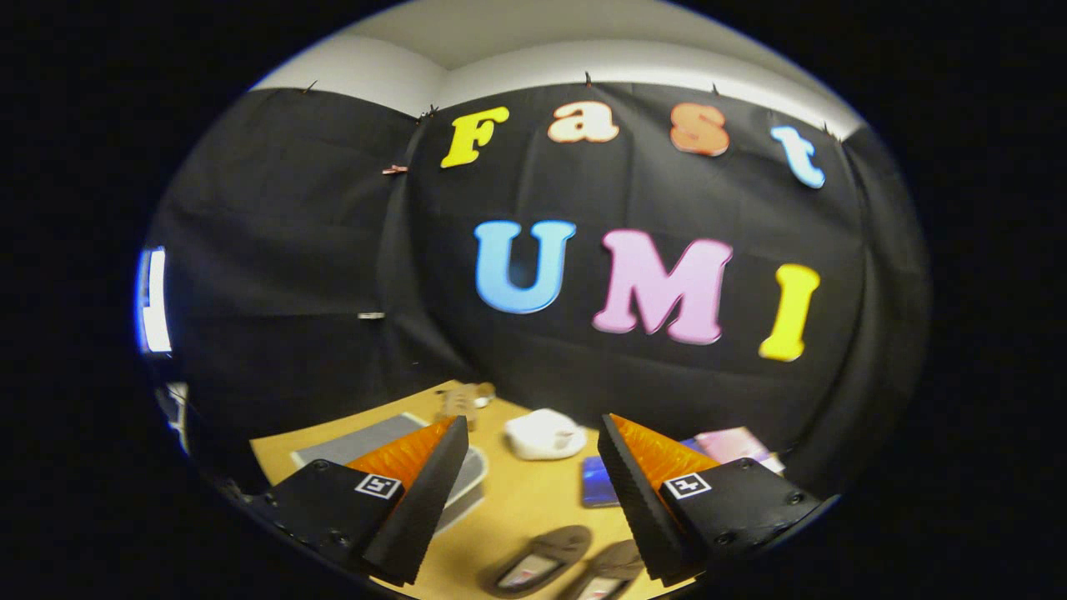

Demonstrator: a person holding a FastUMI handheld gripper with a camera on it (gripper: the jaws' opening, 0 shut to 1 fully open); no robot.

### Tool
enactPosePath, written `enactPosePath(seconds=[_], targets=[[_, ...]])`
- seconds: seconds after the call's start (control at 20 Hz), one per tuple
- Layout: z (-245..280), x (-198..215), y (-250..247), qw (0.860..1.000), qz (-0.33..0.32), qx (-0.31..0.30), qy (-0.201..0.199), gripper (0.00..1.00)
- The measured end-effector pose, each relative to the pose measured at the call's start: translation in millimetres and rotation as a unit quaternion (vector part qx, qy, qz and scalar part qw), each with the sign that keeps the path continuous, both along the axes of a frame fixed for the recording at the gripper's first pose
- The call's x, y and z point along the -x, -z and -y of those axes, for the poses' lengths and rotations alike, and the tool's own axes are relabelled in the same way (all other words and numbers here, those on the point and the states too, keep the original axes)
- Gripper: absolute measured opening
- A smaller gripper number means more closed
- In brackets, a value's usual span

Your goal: Open the storage box then place both shoes into the box .Put the left shoe in first, then the right shoe, with the right side of both shoes facing outward in a uniform manner.

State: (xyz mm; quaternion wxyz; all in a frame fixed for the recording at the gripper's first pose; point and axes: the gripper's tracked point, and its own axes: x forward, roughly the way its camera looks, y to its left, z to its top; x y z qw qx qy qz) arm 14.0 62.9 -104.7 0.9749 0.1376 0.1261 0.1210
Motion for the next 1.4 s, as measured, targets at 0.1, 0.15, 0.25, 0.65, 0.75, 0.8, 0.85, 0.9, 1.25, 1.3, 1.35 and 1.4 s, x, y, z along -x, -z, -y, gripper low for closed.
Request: enactPosePath(seconds=[0.1,0.15,0.25,0.65,0.75,0.8,0.85,0.9,1.25,1.3,1.35,1.4], targets=[[-27.3,-1.2,30.3,0.994,-0.044,-0.075,-0.063,0.98],[-38.8,-3.7,47.2,0.988,-0.066,-0.11,-0.09,1.0],[-53.9,-8.3,78.3,0.972,-0.118,-0.162,-0.124,0.98],[-121.8,-31.1,188.1,0.813,-0.347,-0.439,-0.165,0.98],[-135.9,-30.9,201.3,0.766,-0.379,-0.49,-0.172,0.97],[-146.8,-28.6,206.0,0.752,-0.385,-0.505,-0.178,0.96],[-154.1,-28.6,204.3,0.736,-0.387,-0.523,-0.188,0.96],[-156.6,-30.7,200.9,0.72,-0.389,-0.541,-0.196,0.97],[-168.7,-39.4,186.1,0.657,-0.37,-0.62,-0.215,0.66],[-170.6,-39.1,186.3,0.658,-0.365,-0.62,-0.224,0.55],[-166.8,-41.6,183.1,0.656,-0.351,-0.628,-0.23,0.39],[-163.0,-45.0,172.0,0.656,-0.341,-0.634,-0.227,0.23]])
